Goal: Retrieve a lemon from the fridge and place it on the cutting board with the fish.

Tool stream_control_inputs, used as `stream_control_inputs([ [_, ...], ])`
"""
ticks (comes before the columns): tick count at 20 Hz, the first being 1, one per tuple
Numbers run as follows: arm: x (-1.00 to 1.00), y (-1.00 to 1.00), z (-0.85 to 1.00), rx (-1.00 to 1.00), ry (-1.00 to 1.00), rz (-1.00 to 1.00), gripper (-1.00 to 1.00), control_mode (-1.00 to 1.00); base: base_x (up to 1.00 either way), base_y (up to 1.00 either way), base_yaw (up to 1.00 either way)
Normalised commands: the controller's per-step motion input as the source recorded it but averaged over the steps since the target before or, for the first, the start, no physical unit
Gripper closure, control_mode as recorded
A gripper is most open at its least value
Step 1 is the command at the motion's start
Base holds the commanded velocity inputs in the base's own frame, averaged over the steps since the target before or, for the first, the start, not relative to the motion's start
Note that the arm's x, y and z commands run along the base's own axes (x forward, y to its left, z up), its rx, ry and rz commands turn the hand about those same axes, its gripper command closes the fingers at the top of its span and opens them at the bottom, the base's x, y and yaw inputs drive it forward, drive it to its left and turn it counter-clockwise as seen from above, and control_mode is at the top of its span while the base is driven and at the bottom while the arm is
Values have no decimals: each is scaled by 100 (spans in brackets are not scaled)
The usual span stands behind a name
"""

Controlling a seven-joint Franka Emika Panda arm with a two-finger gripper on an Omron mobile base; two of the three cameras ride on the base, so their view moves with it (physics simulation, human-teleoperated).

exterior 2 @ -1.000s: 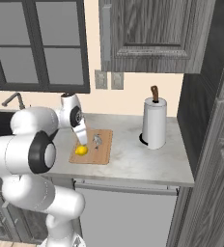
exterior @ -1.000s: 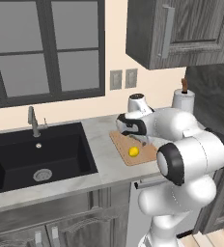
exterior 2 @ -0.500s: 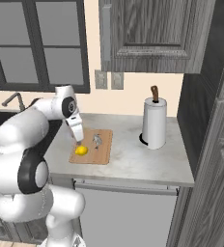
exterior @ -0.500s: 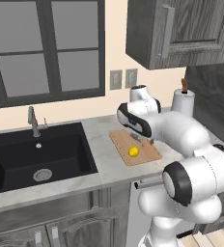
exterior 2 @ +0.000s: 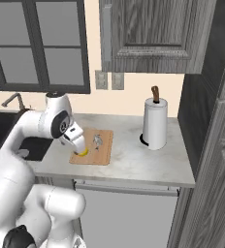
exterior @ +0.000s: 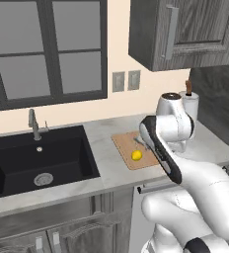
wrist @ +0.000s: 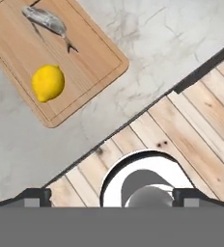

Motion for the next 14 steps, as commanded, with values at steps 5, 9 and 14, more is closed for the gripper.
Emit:
stream_control_inputs([
  [5,-100,-1,72,2,-20,37,-100,-100,0,0,0],
  [9,-83,8,77,-7,-11,38,-100,-100,0,0,0],
  [14,-33,43,81,-4,-13,32,-100,-100,0,0,0],
])
